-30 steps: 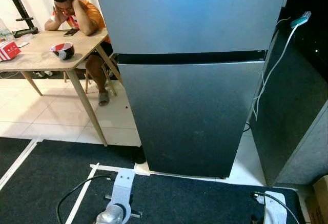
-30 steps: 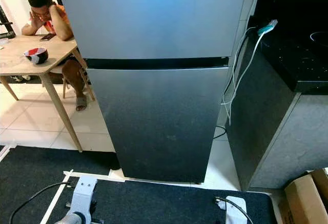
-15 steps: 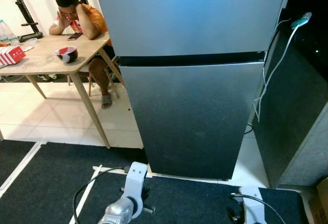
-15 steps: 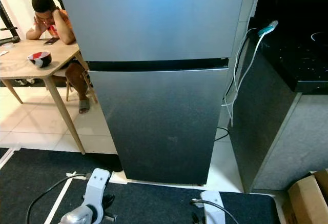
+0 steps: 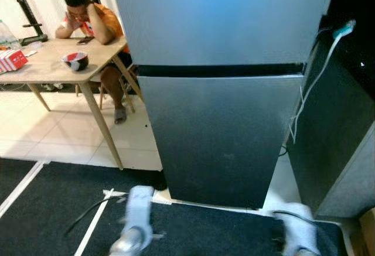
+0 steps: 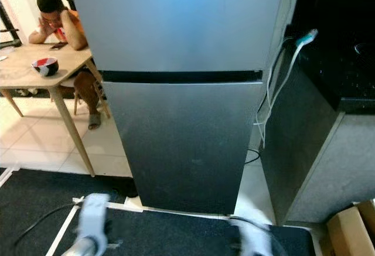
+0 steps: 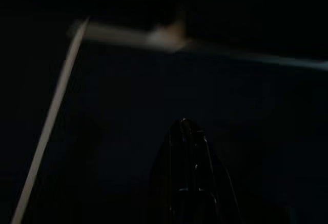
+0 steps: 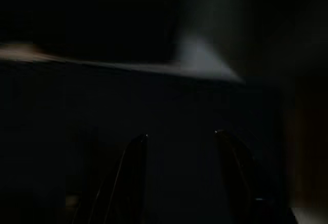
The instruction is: Restocking fridge
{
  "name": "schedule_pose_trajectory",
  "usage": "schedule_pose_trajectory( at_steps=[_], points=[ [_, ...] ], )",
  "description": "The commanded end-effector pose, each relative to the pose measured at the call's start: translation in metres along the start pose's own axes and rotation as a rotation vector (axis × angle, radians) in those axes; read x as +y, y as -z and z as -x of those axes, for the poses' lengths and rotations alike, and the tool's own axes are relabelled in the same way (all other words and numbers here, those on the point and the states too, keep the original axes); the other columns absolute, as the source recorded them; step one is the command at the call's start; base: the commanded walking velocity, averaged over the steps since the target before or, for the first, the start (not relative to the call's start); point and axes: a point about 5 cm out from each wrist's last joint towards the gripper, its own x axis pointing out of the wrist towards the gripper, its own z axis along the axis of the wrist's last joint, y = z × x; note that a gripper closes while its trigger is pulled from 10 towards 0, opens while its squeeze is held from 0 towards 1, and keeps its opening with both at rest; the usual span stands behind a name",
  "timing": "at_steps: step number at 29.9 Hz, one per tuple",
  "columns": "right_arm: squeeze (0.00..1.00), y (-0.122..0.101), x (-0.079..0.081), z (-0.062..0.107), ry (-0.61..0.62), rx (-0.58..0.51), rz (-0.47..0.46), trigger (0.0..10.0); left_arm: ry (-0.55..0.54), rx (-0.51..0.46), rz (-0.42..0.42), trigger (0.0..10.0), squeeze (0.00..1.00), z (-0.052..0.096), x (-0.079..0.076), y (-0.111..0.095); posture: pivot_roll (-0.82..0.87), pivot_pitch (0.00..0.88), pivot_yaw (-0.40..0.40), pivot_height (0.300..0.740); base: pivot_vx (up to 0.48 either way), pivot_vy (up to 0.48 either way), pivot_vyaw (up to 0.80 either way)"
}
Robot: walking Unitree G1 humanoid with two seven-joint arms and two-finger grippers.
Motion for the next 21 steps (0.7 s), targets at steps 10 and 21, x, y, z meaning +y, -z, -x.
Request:
schedule_pose_trajectory(
  at_steps=[10, 21],
  points=[
    [0.00, 0.027, 0.008, 0.005, -0.050, 0.079, 0.042, 10.0, 0.046, 0.030, -0.001, 10.0, 0.00, 0.005, -0.009, 0.017, -0.05, 0.062, -0.005, 0.740, 0.000, 0.000, 0.00],
    [0.00, 0.020, 0.001, 0.004, -0.052, 0.073, 0.136, 10.0, 0.094, 0.037, -0.029, 10.0, 0.00, 0.004, -0.031, 0.019, -0.09, 0.080, -0.054, 0.740, 0.000, 0.000, 0.00]
  ],
)
